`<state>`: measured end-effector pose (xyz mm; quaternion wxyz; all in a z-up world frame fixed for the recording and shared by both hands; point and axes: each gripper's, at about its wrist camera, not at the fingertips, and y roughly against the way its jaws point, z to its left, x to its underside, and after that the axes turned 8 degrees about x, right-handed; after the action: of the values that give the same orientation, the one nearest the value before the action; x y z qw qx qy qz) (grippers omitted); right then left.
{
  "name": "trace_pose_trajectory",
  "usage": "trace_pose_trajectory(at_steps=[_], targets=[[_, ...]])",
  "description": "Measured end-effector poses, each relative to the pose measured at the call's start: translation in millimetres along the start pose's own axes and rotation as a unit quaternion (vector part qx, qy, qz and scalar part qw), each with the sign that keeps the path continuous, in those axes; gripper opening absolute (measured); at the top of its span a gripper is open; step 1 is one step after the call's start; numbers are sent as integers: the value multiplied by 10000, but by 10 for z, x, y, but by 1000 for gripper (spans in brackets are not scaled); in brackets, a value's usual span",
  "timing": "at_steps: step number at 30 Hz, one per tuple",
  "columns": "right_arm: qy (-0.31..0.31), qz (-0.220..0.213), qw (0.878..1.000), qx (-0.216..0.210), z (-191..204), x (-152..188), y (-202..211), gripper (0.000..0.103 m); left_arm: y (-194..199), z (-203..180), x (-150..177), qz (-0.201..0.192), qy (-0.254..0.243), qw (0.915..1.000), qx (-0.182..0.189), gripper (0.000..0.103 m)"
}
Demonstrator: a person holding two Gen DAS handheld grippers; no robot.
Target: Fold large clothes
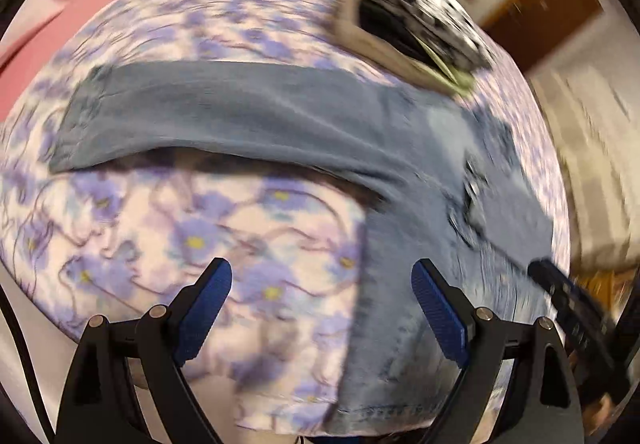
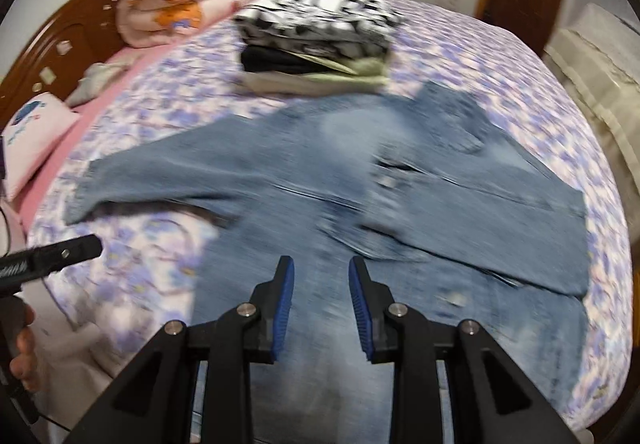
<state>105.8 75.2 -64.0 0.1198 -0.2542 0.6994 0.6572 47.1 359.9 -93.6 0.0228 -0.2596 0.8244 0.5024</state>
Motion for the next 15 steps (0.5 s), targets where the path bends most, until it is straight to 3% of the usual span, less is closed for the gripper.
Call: trace_pose_trajectory(at_steps=[6,11,15], targets=[[63,-44,9987,-505,488,-195,-111,31,53,804,-287,-262,1109,9935,78,91],[157,103,9974,-691,716,-319,-318,31,-45,1534,-483,-474,2350,9706,214,90],[185,226,9970,-724,765,-354,-490,31,-177,1907,-608,-585,2955,9534,185,90]])
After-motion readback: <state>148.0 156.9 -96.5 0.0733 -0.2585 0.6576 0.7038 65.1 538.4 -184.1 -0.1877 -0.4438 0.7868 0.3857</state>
